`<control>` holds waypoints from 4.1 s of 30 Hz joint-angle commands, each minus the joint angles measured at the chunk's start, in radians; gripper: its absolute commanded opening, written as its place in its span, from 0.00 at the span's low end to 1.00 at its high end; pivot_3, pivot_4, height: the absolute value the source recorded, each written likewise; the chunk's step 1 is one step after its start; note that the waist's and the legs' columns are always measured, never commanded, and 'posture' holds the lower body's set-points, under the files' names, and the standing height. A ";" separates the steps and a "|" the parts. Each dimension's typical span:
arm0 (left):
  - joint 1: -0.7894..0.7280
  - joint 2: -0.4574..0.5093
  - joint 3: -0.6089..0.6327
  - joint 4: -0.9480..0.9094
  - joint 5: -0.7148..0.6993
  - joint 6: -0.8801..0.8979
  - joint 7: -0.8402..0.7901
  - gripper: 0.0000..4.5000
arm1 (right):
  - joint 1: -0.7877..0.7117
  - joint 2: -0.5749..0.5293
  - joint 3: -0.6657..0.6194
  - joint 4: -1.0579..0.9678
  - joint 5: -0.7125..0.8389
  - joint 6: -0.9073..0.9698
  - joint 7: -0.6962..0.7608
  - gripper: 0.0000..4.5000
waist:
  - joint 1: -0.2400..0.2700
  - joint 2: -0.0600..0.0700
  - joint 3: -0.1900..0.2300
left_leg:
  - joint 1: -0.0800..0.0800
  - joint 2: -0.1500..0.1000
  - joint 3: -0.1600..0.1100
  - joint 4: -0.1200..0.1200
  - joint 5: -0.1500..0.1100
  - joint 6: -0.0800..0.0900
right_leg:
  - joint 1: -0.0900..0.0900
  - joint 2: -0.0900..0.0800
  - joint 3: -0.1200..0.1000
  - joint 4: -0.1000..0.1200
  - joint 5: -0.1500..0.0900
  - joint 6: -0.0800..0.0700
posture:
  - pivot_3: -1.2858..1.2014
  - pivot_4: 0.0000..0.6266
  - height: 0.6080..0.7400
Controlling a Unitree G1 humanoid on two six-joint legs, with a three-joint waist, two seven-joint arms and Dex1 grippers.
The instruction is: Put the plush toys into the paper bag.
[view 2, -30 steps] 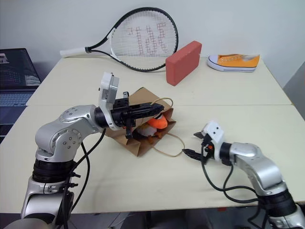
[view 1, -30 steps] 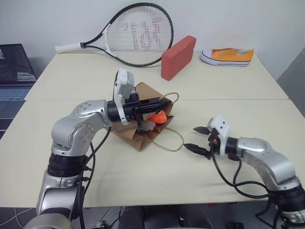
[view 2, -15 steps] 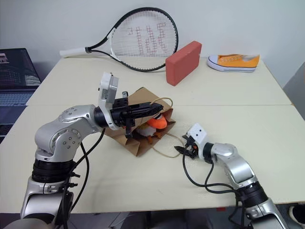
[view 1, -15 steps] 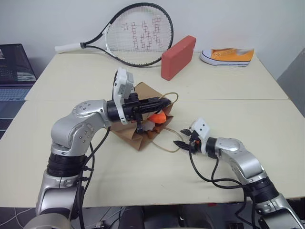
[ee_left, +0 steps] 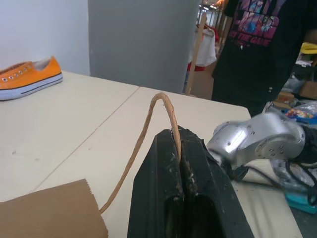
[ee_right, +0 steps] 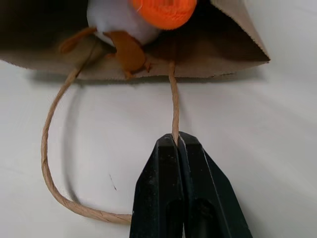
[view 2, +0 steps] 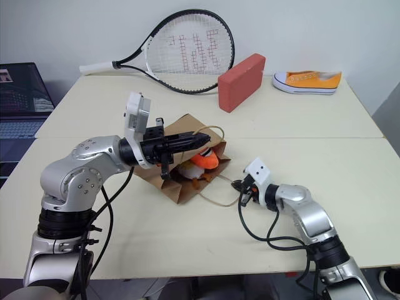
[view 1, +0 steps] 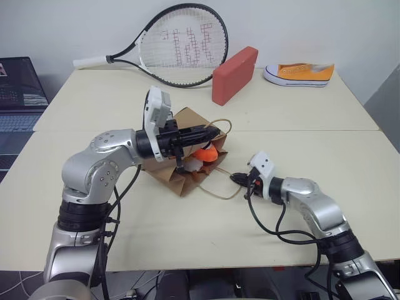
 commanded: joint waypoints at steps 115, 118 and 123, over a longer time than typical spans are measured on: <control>0.116 0.120 0.050 0.159 0.200 -0.221 -0.257 1.00 | -0.112 -0.634 -0.380 -0.362 0.710 0.248 0.272 1.00 | 0.023 0.000 0.000 | -0.001 0.000 0.001 0.000 0.000 0.000 | -0.001 -0.001 0.000 -0.001 -0.003 -0.005 | 0.52 0.24 1.00; 0.121 0.107 0.050 0.146 0.206 -0.222 -0.232 1.00 | -0.118 -0.629 -0.372 -0.359 0.706 0.246 0.270 1.00 | 0.023 0.000 0.000 | -0.001 0.000 0.001 0.000 0.000 0.000 | -0.001 -0.001 0.000 -0.001 -0.003 -0.005 | 0.52 0.24 1.00; 0.152 0.058 0.039 0.117 0.212 -0.228 -0.167 1.00 | -0.121 -0.622 -0.360 -0.357 0.686 0.234 0.265 1.00 | 0.023 0.000 0.000 | -0.001 0.000 0.001 0.000 0.000 0.000 | -0.001 -0.001 0.000 -0.001 -0.003 -0.005 | 0.52 0.24 1.00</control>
